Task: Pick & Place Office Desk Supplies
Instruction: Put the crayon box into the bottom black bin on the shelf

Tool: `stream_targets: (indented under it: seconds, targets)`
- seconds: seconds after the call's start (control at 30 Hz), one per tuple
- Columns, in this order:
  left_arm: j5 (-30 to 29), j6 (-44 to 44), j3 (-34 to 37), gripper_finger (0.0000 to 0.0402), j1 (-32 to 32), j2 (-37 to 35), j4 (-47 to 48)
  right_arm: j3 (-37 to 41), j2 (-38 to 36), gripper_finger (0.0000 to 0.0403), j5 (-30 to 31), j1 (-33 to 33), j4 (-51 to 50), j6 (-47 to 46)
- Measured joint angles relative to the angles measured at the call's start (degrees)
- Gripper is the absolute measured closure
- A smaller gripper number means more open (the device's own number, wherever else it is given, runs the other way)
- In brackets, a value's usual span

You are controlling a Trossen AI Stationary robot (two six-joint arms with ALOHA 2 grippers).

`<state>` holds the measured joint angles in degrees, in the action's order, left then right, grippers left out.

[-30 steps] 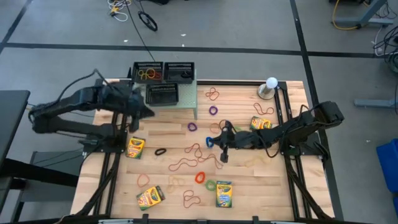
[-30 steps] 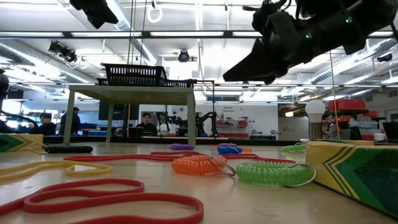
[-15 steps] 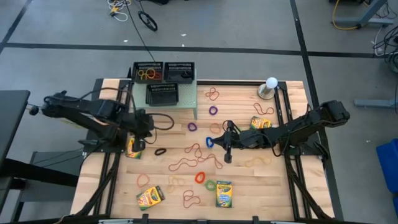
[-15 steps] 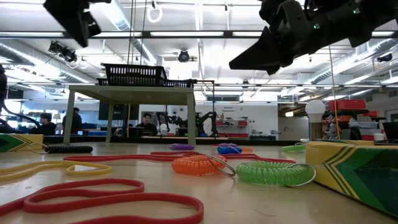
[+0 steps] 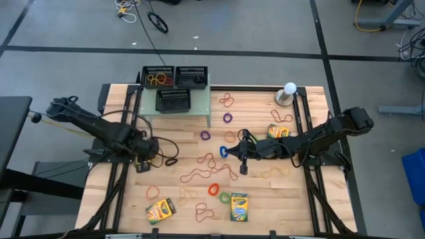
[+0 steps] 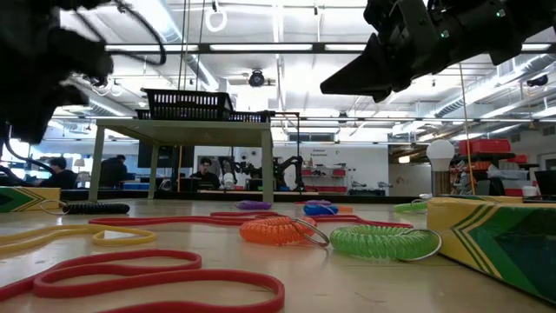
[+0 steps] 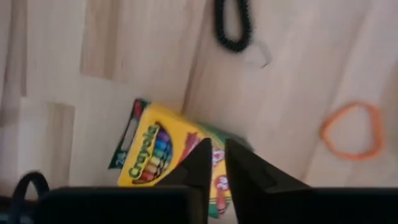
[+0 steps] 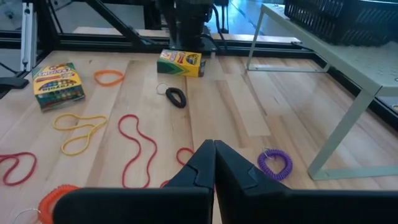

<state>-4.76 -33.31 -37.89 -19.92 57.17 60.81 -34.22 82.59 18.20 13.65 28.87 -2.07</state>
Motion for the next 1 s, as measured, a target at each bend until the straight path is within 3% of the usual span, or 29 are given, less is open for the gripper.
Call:
stream_targets:
  seconds: [0.23,0.37,0.5,0.8,1.0]
  targets:
    - [-3.7,-5.2,2.5,0.0258,0.0,2.6,-1.1,0.0,0.0,0.0397,0.0,0.0,0.2,0.0]
    - [-4.3,-6.9,3.8,0.024,0.0,7.0,-0.9,0.0,0.0,0.0397,0.1,0.0,0.6,0.2]
    - [-4.2,-7.6,4.3,0.0267,0.0,12.4,-1.0,0.0,0.0,0.0397,0.1,0.0,0.7,0.5]
    - [-3.3,-4.1,1.7,0.039,-1.1,16.6,-7.9,0.0,0.0,0.0397,0.1,0.0,0.7,0.5]
    - [1.5,-1.5,-3.6,0.0378,-1.8,16.6,-11.9,0.0,0.0,0.0397,0.1,0.0,0.8,0.8]
